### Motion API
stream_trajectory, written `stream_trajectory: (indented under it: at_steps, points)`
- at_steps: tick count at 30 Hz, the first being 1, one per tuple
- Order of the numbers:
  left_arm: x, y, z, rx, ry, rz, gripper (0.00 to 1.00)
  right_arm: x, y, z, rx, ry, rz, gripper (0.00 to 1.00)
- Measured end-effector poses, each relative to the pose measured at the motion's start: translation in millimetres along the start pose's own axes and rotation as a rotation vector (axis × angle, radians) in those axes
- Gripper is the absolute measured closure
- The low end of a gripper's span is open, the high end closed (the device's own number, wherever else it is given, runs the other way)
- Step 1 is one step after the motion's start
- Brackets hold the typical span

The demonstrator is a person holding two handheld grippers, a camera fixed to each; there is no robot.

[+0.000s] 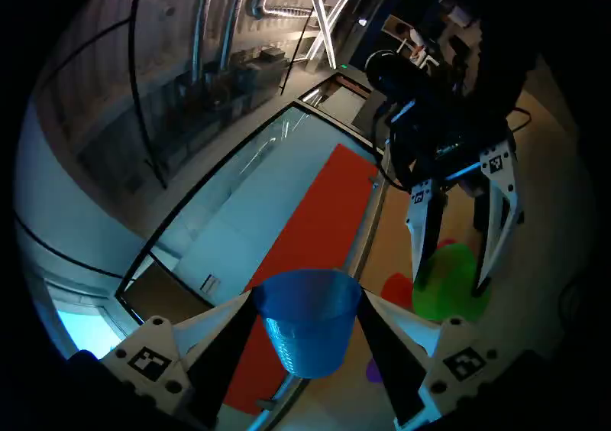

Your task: Pour water

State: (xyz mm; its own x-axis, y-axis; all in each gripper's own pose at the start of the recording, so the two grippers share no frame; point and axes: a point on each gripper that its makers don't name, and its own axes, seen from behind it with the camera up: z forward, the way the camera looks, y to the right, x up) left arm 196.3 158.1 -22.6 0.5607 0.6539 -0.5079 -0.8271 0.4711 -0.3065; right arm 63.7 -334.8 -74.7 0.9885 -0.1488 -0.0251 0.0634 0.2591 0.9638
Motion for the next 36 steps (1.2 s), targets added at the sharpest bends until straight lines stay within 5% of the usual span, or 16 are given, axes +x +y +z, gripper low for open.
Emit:
stream_trajectory:
  at_steps: [8,18,36]
  points:
    - [4,-11.2,-4.8,0.011,0.014,-0.188,0.12,1,0,-0.2,-0.002,0.001,0.001,0.07]
    - [0,-12.3,-3.8,0.008,0.003,-0.328,0.12,2,-2,0.2,-0.001,0.004,-0.001,0.07]
    - [-6,-17.0,-5.6,-0.026,-0.009,-0.653,0.12,6,-1,-1.7,-0.008,0.010,-0.003,0.07]
